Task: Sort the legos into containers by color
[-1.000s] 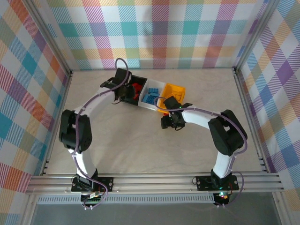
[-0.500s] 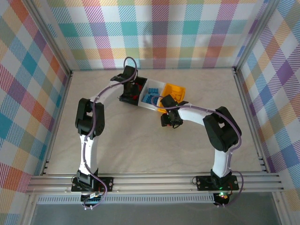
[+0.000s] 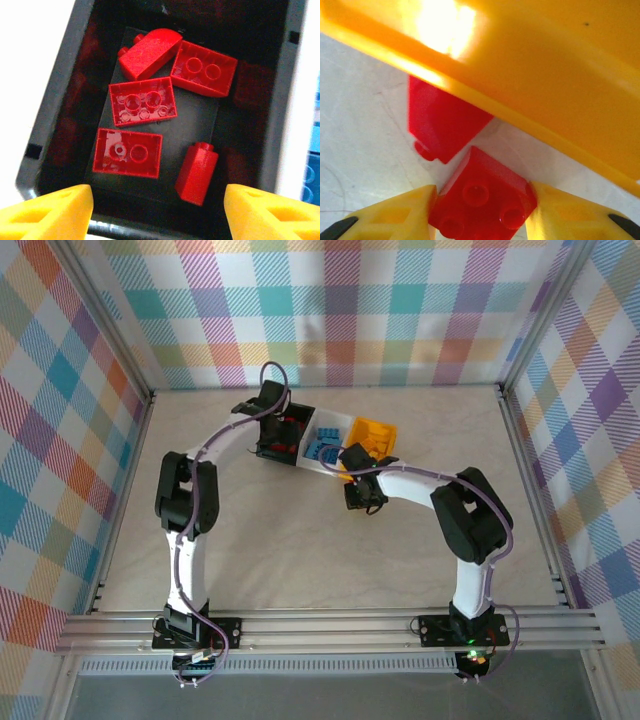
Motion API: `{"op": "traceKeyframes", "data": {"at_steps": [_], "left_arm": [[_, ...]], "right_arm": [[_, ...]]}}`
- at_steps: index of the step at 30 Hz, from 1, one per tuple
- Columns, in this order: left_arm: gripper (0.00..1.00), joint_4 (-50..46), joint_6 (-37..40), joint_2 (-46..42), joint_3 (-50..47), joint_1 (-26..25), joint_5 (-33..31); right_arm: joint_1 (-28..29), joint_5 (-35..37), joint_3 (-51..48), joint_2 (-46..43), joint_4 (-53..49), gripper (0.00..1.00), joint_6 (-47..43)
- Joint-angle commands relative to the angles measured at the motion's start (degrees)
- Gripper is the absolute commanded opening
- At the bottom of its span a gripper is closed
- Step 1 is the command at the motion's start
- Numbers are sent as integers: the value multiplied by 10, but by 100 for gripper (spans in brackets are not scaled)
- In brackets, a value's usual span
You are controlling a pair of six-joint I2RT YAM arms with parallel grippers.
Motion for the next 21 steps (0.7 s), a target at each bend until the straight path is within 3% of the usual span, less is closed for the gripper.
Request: {"op": "traceKeyframes", "data": {"at_steps": [1, 7, 12, 16, 21], "left_arm": [[72, 5, -16, -67, -19, 3, 17], [78, 5, -30, -120, -57, 4, 26], [80, -8, -52, -186, -96, 6, -3], [82, -18, -85, -273, -172, 9, -32], [84, -13, -118, -394, -301, 8, -34]], "right_arm": [[12, -7, -17, -26, 10, 44, 3], [32, -17, -43, -100, -13, 44, 21], [41, -42, 1, -131, -30, 44, 27], [42, -50, 110, -87, -47, 44, -1], [41, -60, 302, 38, -85, 44, -46]]}}
